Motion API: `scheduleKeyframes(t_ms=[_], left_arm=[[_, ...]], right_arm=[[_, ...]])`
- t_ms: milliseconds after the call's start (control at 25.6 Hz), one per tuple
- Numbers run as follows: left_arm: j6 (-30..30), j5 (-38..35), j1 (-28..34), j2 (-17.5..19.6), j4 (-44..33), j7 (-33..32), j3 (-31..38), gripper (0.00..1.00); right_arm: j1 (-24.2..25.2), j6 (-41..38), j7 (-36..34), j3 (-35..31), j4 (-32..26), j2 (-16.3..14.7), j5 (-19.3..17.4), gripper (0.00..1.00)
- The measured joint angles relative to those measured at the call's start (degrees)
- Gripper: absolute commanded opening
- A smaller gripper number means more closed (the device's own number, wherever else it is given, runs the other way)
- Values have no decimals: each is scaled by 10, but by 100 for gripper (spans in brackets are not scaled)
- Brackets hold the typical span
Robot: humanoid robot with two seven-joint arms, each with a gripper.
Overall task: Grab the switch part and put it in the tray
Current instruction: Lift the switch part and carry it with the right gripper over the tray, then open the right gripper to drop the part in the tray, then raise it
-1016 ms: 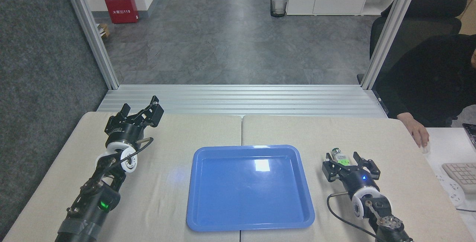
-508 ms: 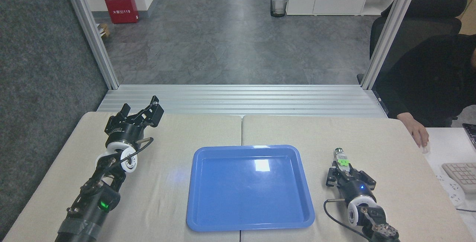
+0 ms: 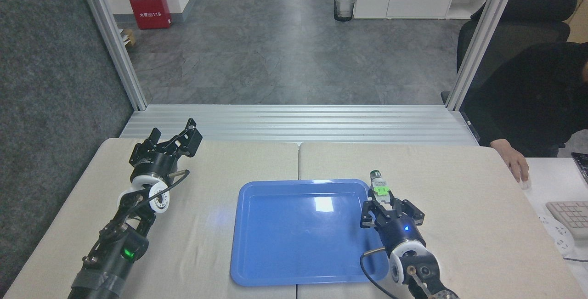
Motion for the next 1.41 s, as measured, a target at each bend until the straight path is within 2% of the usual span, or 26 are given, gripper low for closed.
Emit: scheduleKeyframes(t_ms=[195, 352, 391, 430, 469, 703, 820, 938, 1133, 1250, 1406], left_arm=[[0, 0, 0, 0, 0, 0, 0, 100], [0, 0, 0, 0, 0, 0, 0, 100], [0, 0, 0, 0, 0, 0, 0, 100], [0, 0, 0, 0, 0, 0, 0, 100], [0, 0, 0, 0, 0, 0, 0, 100], [0, 0, 0, 0, 0, 0, 0, 100], [0, 0, 0, 0, 0, 0, 0, 100], [0, 0, 0, 0, 0, 0, 0, 100], [0, 0, 0, 0, 0, 0, 0, 100], [0, 0, 0, 0, 0, 0, 0, 100], [0, 0, 0, 0, 0, 0, 0, 100]], right_arm=[[51, 3, 15, 40, -56, 7, 29, 0], [75, 15, 23, 57, -72, 6, 38, 0], [82, 24, 24, 62, -76, 4, 40, 23], [87, 30, 26, 66, -79, 2, 42, 64], [90, 33, 27, 69, -81, 0, 42, 100], [100, 46, 23, 64, -92, -1, 40, 100], [78, 46, 21, 45, -94, 10, 38, 100], [39, 41, 20, 28, -88, 16, 37, 100], [-50, 14, 17, 6, -45, 13, 36, 100], [-113, -20, -4, -7, 6, 4, 36, 100], [-159, -51, -26, -18, 61, -11, 36, 100]])
